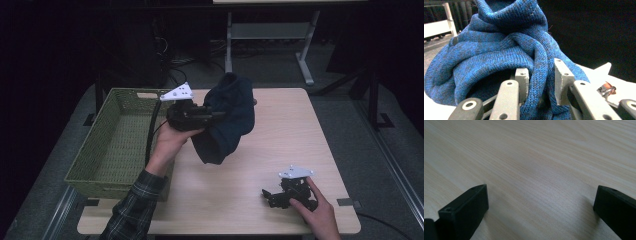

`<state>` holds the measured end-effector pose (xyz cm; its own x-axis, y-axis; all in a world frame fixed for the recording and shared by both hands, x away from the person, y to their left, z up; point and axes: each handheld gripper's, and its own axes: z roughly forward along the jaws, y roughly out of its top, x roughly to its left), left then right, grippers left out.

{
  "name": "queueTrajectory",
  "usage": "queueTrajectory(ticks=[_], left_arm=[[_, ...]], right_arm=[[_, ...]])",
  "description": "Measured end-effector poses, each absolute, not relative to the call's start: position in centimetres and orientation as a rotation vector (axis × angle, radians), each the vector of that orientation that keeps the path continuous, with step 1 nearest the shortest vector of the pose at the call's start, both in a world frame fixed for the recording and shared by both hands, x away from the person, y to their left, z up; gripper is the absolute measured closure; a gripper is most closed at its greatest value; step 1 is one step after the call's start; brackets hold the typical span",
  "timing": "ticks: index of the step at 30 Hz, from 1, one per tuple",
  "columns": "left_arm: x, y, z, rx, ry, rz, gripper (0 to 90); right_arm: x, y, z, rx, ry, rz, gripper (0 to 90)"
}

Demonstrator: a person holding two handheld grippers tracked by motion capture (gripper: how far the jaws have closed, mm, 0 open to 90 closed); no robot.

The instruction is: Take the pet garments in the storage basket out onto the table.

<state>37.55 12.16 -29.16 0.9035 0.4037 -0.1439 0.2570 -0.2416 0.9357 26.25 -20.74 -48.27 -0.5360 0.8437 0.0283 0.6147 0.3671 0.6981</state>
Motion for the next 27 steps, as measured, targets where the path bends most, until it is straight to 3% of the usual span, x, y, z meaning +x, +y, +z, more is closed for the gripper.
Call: queueTrajectory(ticks=[27], left_arm=[[39.7,4.4,-35.8,2.013,0.543,0.097,69.3]], right_arm=[[26.3,-20.7,-48.3,1.28,2.3,0.958,0.0]])
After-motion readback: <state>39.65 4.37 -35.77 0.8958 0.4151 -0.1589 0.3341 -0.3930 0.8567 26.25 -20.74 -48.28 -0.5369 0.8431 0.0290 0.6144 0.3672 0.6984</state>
